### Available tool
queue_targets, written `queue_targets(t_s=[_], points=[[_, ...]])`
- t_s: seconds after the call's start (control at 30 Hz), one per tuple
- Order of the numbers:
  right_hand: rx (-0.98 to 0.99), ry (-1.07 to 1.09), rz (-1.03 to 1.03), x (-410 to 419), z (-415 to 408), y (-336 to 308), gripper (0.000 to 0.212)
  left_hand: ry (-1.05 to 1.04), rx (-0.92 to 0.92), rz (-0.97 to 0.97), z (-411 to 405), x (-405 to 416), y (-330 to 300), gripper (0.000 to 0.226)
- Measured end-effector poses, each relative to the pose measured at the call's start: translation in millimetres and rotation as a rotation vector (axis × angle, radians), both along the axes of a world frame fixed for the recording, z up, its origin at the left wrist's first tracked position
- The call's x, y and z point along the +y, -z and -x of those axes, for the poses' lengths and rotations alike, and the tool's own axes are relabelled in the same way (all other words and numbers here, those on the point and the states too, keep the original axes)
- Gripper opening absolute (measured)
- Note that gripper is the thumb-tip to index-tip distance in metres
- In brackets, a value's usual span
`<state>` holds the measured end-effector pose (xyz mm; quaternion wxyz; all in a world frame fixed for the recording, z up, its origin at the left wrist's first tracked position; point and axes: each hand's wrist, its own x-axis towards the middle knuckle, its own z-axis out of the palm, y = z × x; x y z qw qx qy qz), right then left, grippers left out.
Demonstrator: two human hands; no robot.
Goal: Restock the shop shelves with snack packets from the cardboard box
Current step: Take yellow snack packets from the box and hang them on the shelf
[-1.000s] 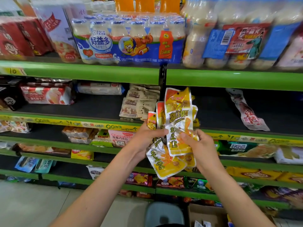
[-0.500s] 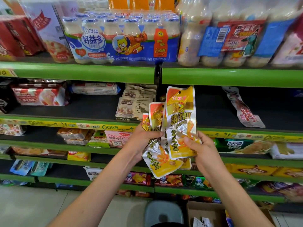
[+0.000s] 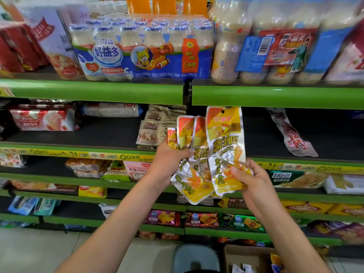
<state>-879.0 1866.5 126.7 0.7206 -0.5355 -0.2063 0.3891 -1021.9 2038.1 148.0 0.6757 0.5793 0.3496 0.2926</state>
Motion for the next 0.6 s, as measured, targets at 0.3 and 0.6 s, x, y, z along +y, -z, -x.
queue_targets(t_s=[0.3, 0.6], points=[[-0.017, 0.024, -0.017, -9, -10, 2, 0.014, -0.116, -0.004, 0.045, 9, 10, -9, 0.029], [-0.127, 0.004, 0.017, -9, -6, 9, 0.033, -0.128, 0.008, 0.012, 11, 17, -13, 0.033]])
